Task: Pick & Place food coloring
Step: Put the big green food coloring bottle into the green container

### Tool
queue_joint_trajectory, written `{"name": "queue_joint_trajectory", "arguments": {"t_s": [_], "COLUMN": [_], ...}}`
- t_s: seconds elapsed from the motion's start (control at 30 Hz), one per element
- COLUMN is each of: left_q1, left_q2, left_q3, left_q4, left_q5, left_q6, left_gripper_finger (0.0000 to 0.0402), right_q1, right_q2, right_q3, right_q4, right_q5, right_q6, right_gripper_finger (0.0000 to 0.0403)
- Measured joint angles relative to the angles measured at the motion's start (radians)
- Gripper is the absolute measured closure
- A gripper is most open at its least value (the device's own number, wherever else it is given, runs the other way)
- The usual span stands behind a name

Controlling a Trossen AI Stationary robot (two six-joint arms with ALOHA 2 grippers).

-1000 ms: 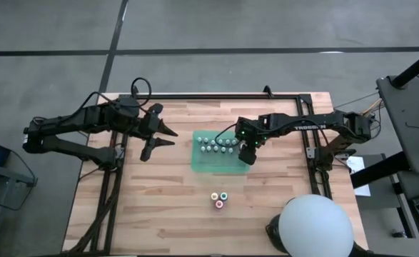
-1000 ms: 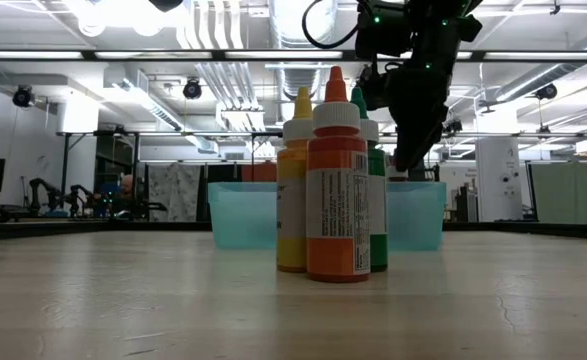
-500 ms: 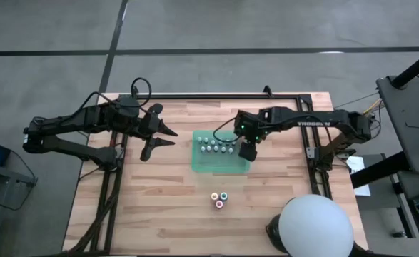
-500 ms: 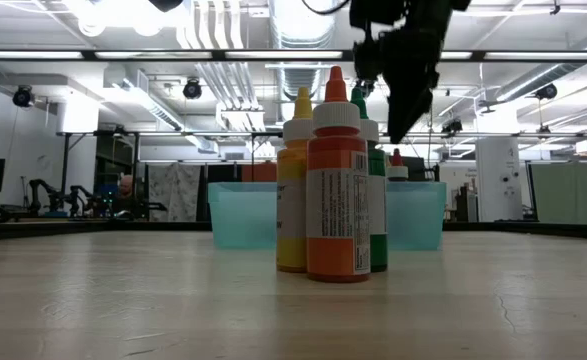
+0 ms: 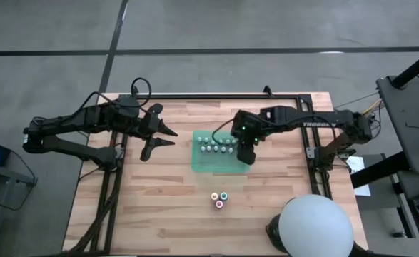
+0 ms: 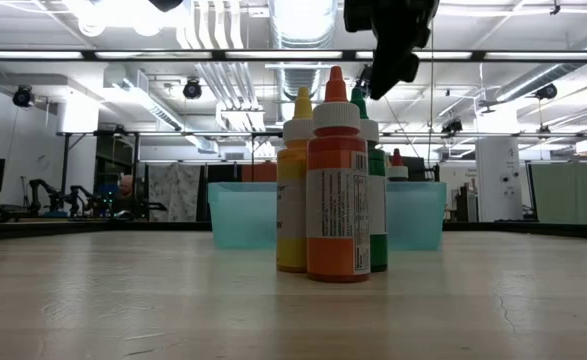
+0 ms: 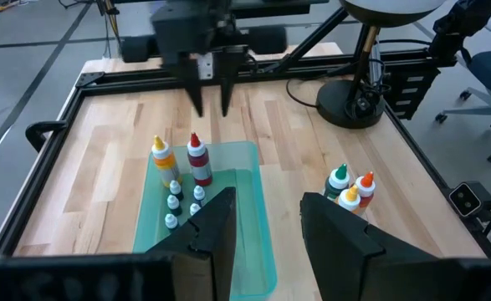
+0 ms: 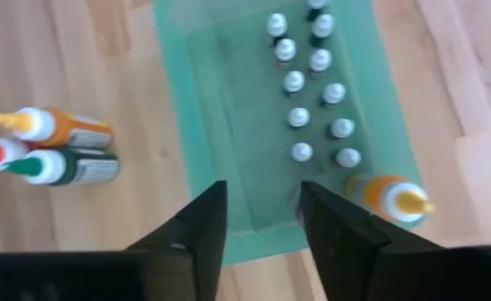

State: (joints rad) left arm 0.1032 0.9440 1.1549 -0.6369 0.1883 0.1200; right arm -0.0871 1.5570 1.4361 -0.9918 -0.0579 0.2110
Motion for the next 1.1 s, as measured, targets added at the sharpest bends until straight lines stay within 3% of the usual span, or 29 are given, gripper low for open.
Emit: {"name": "queue_joint_trajectory", "arguments": {"t_s": [0.27, 0.5, 0.87, 1.1], "left_q1": [0.0, 0.0, 0.0, 0.0], "left_q2": [0.0, 0.0, 0.0, 0.0], "left_q3": [0.0, 0.0, 0.0, 0.0], "left_q4": [0.0, 0.0, 0.0, 0.0], "left_q5": [0.0, 0.0, 0.0, 0.0], "left_q6": [0.0, 0.0, 0.0, 0.0], "left_gripper_finger": [0.0294, 0.0294, 0.0294, 0.0294], "right_q1": [0.085, 0.144, 0.241, 0.295], "right_q2": [0.0, 0.0, 0.001, 0.001], "right_q3": [-0.001, -0.002, -0.002, -0.002], "right_q4": [0.004, 0.025, 0.179, 0.328], "right_q5": [-0.002, 0.001, -0.006, -0.079], "right_q6": [0.027, 0.063, 0.091, 0.095], "right_gripper_finger": [0.0347, 0.039, 0.0394, 0.0394]}}
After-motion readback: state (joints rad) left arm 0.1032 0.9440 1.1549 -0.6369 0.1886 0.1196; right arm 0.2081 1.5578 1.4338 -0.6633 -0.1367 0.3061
